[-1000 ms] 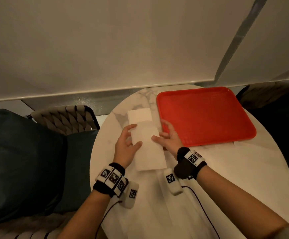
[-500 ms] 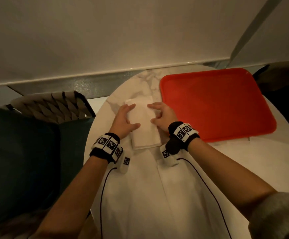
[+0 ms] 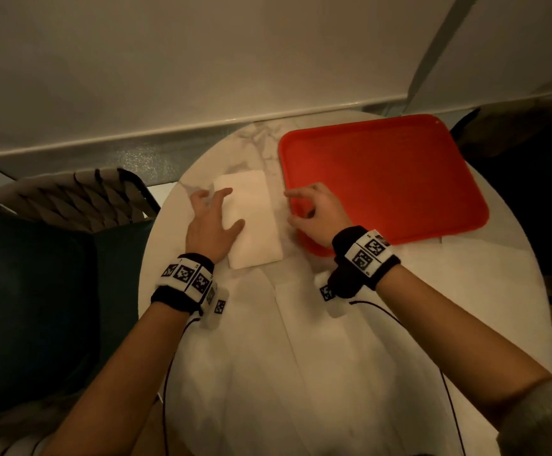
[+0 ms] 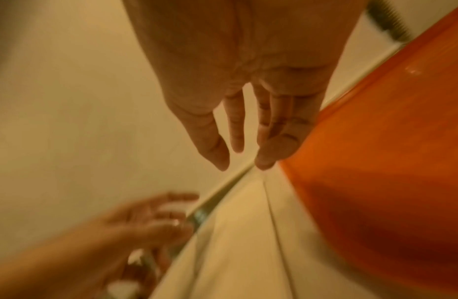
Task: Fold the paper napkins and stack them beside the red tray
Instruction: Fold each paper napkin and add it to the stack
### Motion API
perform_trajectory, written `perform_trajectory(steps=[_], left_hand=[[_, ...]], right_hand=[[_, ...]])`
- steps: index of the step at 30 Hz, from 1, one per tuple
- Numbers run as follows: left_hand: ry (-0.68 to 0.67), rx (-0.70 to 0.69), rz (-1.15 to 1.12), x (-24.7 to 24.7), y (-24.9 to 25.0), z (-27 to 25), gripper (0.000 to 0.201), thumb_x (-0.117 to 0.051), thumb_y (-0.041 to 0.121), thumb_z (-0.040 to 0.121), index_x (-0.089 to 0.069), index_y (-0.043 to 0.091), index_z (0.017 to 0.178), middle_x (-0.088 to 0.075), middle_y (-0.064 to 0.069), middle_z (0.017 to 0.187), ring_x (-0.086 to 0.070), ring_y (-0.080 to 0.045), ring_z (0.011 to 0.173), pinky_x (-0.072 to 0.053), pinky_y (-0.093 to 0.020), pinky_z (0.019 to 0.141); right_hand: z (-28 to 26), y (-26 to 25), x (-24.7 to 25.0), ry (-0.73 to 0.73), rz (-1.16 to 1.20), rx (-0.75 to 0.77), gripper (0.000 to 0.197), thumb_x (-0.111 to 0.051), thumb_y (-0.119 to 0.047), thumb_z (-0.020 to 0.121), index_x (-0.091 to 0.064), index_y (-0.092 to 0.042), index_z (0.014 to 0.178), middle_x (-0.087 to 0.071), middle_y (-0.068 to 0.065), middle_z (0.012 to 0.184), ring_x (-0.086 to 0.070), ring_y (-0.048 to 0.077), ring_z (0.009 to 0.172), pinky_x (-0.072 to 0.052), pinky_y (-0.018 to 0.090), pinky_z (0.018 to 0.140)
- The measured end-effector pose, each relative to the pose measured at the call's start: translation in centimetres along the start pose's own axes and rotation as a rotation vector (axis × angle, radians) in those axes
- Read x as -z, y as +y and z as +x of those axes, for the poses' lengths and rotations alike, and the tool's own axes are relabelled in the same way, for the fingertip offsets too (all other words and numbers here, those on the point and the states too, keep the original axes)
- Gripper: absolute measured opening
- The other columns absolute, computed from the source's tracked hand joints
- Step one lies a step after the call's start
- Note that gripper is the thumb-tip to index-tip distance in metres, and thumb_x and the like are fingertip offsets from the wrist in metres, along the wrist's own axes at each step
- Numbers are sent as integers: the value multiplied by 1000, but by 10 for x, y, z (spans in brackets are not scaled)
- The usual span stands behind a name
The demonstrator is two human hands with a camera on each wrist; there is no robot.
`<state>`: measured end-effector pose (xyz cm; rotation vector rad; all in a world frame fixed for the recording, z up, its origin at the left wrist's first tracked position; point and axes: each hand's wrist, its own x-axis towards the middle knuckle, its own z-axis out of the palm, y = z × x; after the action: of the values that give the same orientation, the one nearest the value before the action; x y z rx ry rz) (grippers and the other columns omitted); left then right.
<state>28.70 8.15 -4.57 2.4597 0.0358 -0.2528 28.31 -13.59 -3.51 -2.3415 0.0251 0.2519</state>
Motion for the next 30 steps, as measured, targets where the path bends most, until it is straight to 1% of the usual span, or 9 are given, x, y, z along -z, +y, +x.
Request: perform_trajectory(steps=[2,5,9,11,15,17,23,26,30], left_hand=[[17,-57,5,-3,20,-27,50,-69,25,85,-50,23,131,-33,-6,138,-61,-27,85,-48,-37,84],[-112,-142,-43,-31,49,-75,31,-66,26,87,-60,21,117,-48,1,120,-62,-20,79,-48,-31,79],[-352,-228,-34,-96,79,-139,24,-61,28,91,-62,18,112,-59,1,106,-58,-18,90,-41,-23,77],[-405,-212,23,-128,92,-167,32,-59,33,92,-57,17,120,-57,-1,112,-55,-19,102,-41,-24,83],[-366,-31,38,-164,107,-197,75,-59,45,90,-25,10,147,-37,-8,137,-38,-25,127,-39,-35,104],[-338,32,5,-173,113,-203,88,-62,46,87,-13,9,150,-36,-11,139,-37,-28,129,-36,-36,106],[-262,0,-260,-194,121,-207,80,-75,27,80,-24,27,142,-53,-3,95,-55,-26,97,-45,-31,82],[-153,12,-248,-199,129,-208,77,-74,28,80,-28,25,141,-47,-9,116,-46,-27,112,-38,-30,91],[-30,109,-93,-199,130,-194,89,-72,45,79,-20,21,148,-33,-16,141,-30,-33,128,-33,-44,103]], right_hand=[[-31,14,32,34,16,-46,35,-71,-25,81,-65,-27,116,-55,1,112,-54,16,85,-47,32,81],[-86,44,69,43,51,-174,25,-71,-24,83,-68,-24,108,-63,-1,112,-55,14,79,-51,35,78],[-164,92,90,19,-89,-369,23,-75,-26,80,-69,-22,101,-65,1,101,-57,15,81,-47,29,74],[-199,117,88,3,-178,-461,32,-79,-31,74,-66,-24,102,-61,2,102,-56,16,84,-41,26,73],[-246,154,65,-48,-225,-559,65,-84,-43,64,-53,-26,118,-46,3,118,-54,22,103,-48,34,87],[-257,165,54,-56,-202,-542,75,-85,-42,62,-49,-24,125,-41,4,125,-50,24,113,-45,37,97],[-268,184,45,9,-97,-446,74,-85,-35,64,-48,-23,127,-34,2,127,-39,24,119,-40,34,102],[-270,190,46,15,-58,-415,71,-83,-34,65,-49,-24,126,-32,1,126,-39,23,118,-40,32,100],[-271,195,47,14,-46,-373,68,-82,-33,67,-48,-24,126,-31,3,127,-37,24,118,-36,28,99]])
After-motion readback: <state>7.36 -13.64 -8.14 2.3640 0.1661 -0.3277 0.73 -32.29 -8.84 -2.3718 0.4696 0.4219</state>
